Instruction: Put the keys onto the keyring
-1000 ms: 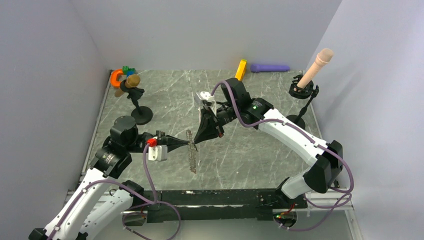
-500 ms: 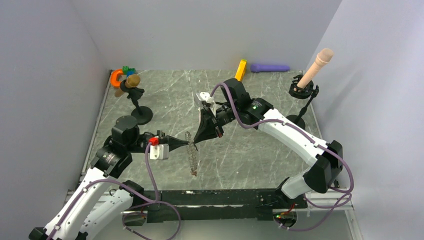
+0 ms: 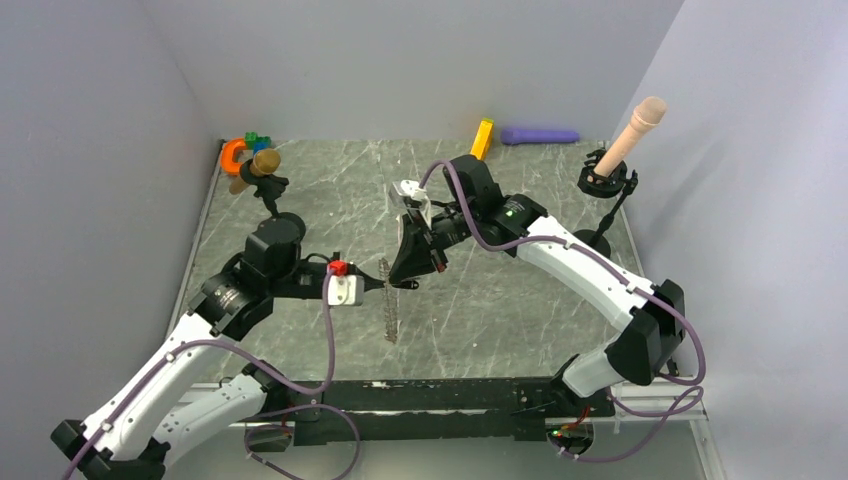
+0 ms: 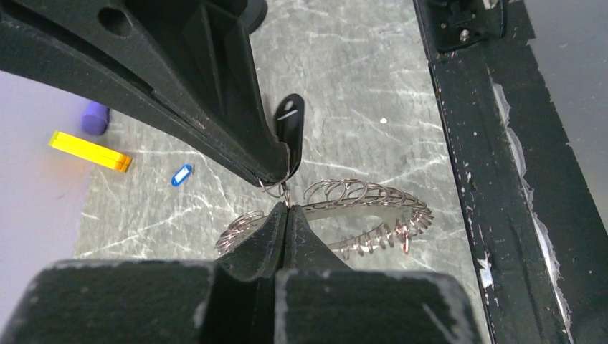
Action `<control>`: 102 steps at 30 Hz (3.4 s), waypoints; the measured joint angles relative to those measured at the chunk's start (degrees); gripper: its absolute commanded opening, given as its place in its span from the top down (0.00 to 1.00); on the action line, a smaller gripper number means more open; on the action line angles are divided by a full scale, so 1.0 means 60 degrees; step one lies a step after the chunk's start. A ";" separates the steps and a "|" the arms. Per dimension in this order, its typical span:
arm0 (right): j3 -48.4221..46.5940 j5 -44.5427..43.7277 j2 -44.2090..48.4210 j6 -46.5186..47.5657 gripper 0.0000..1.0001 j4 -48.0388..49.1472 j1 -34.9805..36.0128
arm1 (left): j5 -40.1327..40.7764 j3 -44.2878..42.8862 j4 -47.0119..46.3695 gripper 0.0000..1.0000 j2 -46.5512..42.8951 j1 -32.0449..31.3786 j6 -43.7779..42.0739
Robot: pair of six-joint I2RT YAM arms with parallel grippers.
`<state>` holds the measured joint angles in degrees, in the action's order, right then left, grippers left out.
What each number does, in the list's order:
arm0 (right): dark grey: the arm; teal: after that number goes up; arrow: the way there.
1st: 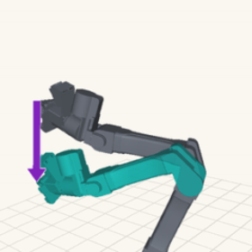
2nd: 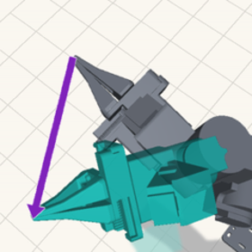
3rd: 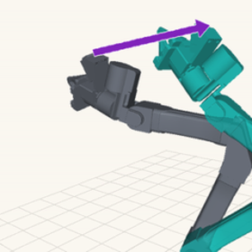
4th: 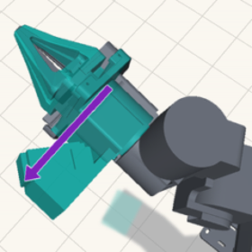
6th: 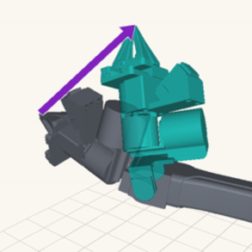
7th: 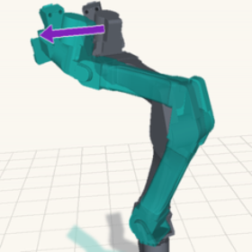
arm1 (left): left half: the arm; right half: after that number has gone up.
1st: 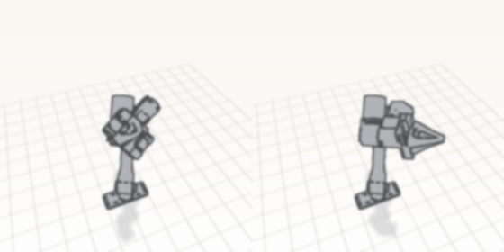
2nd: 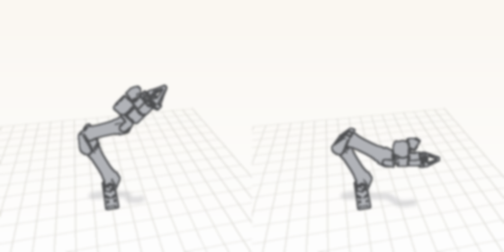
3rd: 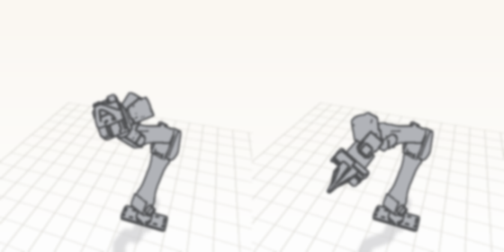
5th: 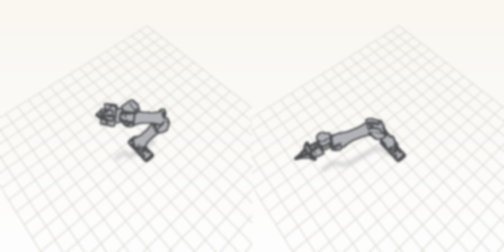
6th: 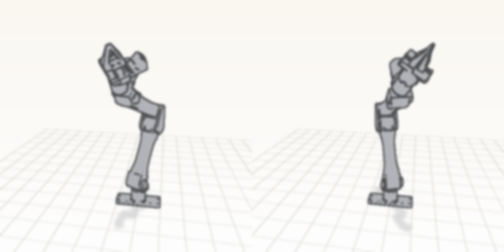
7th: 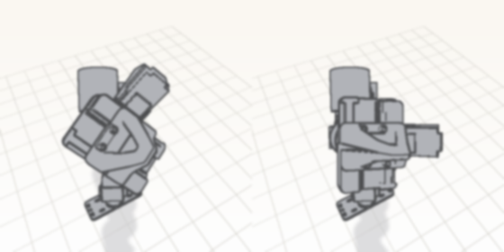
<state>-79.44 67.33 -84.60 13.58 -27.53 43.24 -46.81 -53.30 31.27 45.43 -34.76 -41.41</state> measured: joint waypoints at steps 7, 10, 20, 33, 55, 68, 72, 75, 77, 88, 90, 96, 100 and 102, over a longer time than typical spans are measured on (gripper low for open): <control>0.0000 -0.0229 -0.0266 -0.0120 1.00 0.0000 -0.0011 | 0.1555 -0.0481 0.0718 1.00 0.0401 -0.0707 0.0058; 0.0000 -0.0291 -0.0412 -0.0131 1.00 0.0004 -0.0015 | 0.2280 -0.0678 0.1060 1.00 0.0528 -0.1031 0.0168; 0.0062 -0.0521 -0.0477 -0.0306 1.00 0.0164 -0.0044 | 0.3807 -0.1056 0.1395 1.00 0.0885 -0.1679 0.0962; 0.0135 -0.0521 -0.0492 -0.0386 1.00 0.0463 -0.0222 | 0.4299 -0.0954 0.1158 0.91 0.0605 -0.1723 0.1701; 0.0532 -0.0372 -0.0488 -0.0641 1.00 0.0619 -0.0444 | 0.4342 0.0561 -0.0543 0.66 -0.0754 -0.1588 0.2448; 0.0729 -0.0117 -0.0372 -0.0991 1.00 0.1045 -0.0652 | 0.4029 0.4513 -0.4408 0.75 -0.2805 -0.1020 0.3850; 0.0780 -0.0055 -0.0310 -0.1060 1.00 0.1111 -0.0656 | 0.4047 0.4983 -0.5461 0.78 -0.2885 -0.0900 0.4160; 0.0780 0.0025 -0.0277 -0.1064 1.00 0.1162 -0.0656 | 0.4040 0.5147 -0.6109 0.78 -0.2889 -0.0805 0.4364; 0.0780 0.0069 -0.0273 -0.1064 1.00 0.1195 -0.0656 | 0.4025 0.5213 -0.6488 0.78 -0.2885 -0.0761 0.4473; 0.0783 0.0091 -0.0273 -0.1064 1.00 0.1249 -0.0659 | 0.3435 0.5242 -0.7566 0.83 -0.2568 -0.0663 0.4889; 0.0783 0.0091 -0.0273 -0.1064 1.00 0.1249 -0.0667 | 0.3308 0.5242 -0.7599 0.83 -0.2524 -0.0656 0.4932; 0.0783 0.0098 -0.0273 -0.1093 1.00 0.1249 -0.0667 | 0.2958 0.5242 -0.7606 0.84 -0.2317 -0.0608 0.5060; 0.0783 0.0113 -0.0273 -0.1096 1.00 0.1249 -0.0667 | 0.2747 0.5242 -0.7610 0.84 -0.2211 -0.0572 0.5125; 0.0783 0.0117 -0.0273 -0.1096 1.00 0.1249 -0.0667 | 0.2674 0.5242 -0.7610 0.84 -0.2211 -0.0557 0.5144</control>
<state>-74.74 68.03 -86.24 7.01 -20.03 39.24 -30.76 -21.85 -14.39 32.16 -38.11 -10.55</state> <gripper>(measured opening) 0.008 0.162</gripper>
